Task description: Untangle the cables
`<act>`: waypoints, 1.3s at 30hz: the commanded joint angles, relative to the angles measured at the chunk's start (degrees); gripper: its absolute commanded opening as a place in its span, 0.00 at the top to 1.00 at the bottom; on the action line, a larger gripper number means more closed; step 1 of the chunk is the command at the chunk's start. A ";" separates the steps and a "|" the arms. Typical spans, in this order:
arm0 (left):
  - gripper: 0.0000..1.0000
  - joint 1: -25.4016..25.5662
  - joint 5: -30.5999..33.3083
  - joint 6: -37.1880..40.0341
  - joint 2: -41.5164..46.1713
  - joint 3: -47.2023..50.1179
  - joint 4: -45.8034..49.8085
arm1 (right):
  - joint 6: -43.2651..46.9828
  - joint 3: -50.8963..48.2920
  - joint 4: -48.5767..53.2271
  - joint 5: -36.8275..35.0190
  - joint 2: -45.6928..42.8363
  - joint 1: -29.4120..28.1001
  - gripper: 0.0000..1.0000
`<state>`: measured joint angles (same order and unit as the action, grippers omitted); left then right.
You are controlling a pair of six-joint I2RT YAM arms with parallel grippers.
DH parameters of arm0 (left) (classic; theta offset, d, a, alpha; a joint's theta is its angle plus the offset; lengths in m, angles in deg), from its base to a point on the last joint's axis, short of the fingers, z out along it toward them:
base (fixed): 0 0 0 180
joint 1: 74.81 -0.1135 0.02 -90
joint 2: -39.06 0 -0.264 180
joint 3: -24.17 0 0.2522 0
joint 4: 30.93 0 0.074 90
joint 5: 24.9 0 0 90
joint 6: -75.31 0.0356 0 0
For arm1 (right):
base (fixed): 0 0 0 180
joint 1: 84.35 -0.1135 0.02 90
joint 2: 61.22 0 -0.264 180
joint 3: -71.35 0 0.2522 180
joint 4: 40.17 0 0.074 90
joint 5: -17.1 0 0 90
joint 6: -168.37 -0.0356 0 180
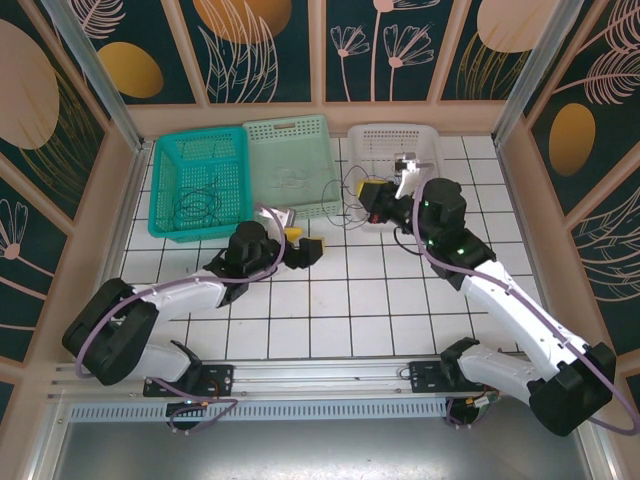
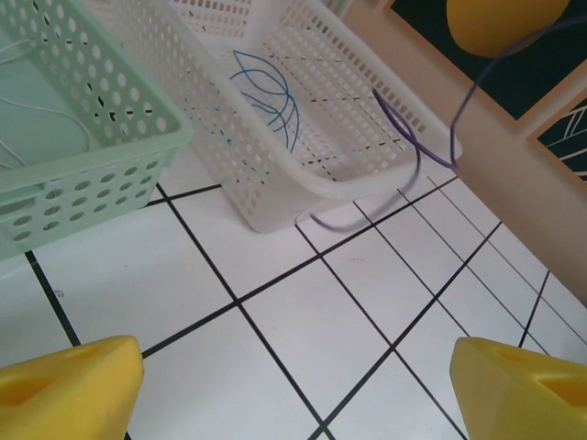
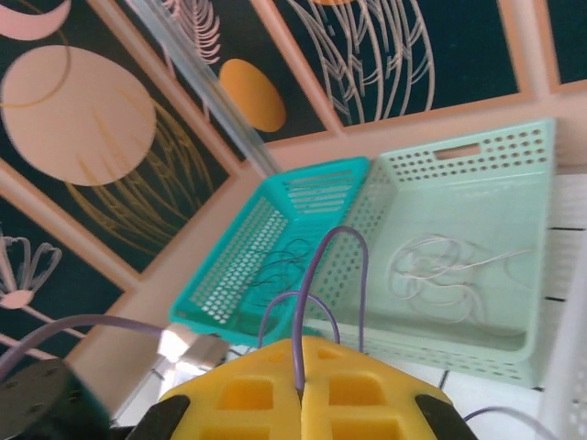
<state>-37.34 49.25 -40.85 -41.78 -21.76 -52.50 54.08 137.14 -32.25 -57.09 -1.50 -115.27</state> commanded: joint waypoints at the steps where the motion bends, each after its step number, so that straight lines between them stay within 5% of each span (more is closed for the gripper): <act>1: 0.13 0.16 -0.49 1.28 -1.99 -2.33 -1.47 | -5.14 0.43 -4.34 6.38 -0.80 1.25 1.00; 17: 0.14 0.23 -2.55 8.69 -5.21 -7.21 -2.02 | -15.36 2.28 -8.06 15.89 2.22 4.11 1.00; 29: 0.21 0.22 -6.95 6.72 -8.20 -6.75 -7.52 | -23.87 -1.93 -14.81 25.18 2.27 8.21 1.00; 39: 0.17 0.23 4.10 1.34 2.25 1.01 -11.24 | -27.57 -7.52 -15.51 30.77 3.14 12.35 1.00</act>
<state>-37.36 50.27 -37.02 -44.03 -22.92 -58.88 28.00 130.69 -44.69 -29.13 1.73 -103.49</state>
